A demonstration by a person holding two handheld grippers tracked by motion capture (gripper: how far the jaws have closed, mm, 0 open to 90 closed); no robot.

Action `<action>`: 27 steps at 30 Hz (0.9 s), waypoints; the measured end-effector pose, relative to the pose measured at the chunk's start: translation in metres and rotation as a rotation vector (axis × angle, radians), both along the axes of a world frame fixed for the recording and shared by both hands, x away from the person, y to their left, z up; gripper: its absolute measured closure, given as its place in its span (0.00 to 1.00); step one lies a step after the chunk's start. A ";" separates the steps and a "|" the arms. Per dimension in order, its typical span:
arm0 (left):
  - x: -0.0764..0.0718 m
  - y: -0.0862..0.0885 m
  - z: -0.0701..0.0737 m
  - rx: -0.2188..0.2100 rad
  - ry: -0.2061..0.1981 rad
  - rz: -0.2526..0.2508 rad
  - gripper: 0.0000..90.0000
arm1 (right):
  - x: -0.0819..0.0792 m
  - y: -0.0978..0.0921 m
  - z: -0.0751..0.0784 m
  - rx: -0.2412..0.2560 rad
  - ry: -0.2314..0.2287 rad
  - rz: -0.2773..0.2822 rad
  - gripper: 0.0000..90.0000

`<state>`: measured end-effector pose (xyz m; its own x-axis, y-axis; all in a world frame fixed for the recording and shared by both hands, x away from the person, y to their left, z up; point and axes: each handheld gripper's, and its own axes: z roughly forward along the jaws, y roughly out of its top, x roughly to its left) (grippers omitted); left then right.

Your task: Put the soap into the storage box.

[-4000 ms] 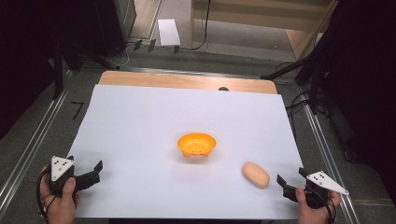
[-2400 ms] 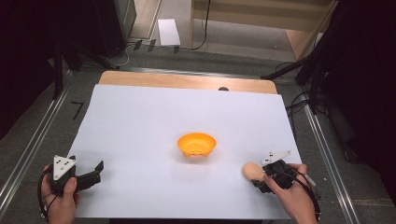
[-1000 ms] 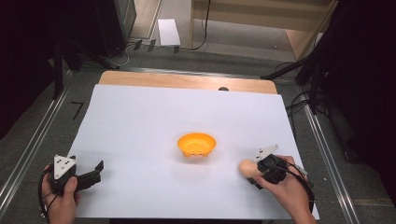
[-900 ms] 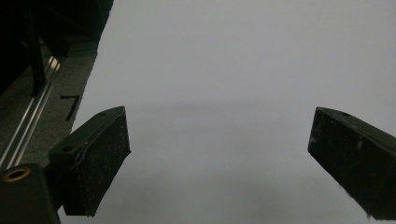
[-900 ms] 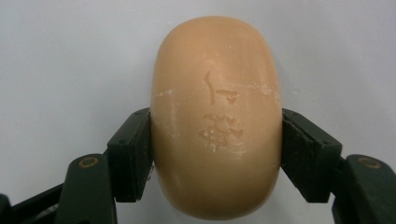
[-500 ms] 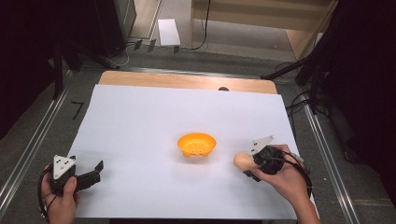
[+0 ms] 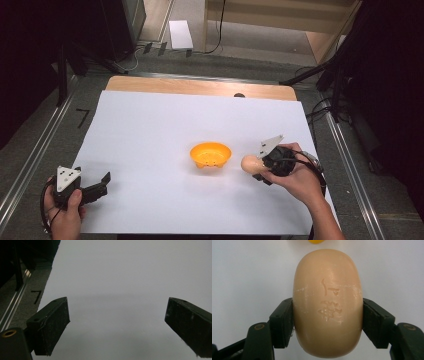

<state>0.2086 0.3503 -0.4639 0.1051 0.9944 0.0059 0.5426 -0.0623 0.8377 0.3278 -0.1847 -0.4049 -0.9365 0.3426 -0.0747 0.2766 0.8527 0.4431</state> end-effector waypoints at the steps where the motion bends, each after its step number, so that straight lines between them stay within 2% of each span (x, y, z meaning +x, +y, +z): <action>1: 0.000 0.000 0.000 -0.001 -0.001 0.000 0.07 | 0.001 0.002 0.001 0.001 -0.001 0.004 0.37; 14: 0.000 0.000 0.000 -0.002 -0.002 -0.001 0.07 | 0.015 0.028 0.019 0.005 -0.025 0.093 0.37; 18: 0.000 0.000 0.000 0.000 -0.001 -0.002 0.07 | 0.020 0.037 0.022 0.015 -0.027 0.106 0.37; 27: 0.000 0.000 0.000 -0.003 0.000 -0.006 0.07 | 0.026 0.061 0.026 0.011 -0.041 0.179 0.37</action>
<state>0.2085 0.3502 -0.4639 0.1107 0.9939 0.0028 0.5419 -0.0627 0.8381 0.3540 -0.1240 -0.3785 -0.9788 0.1718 -0.1112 0.1024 0.8816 0.4607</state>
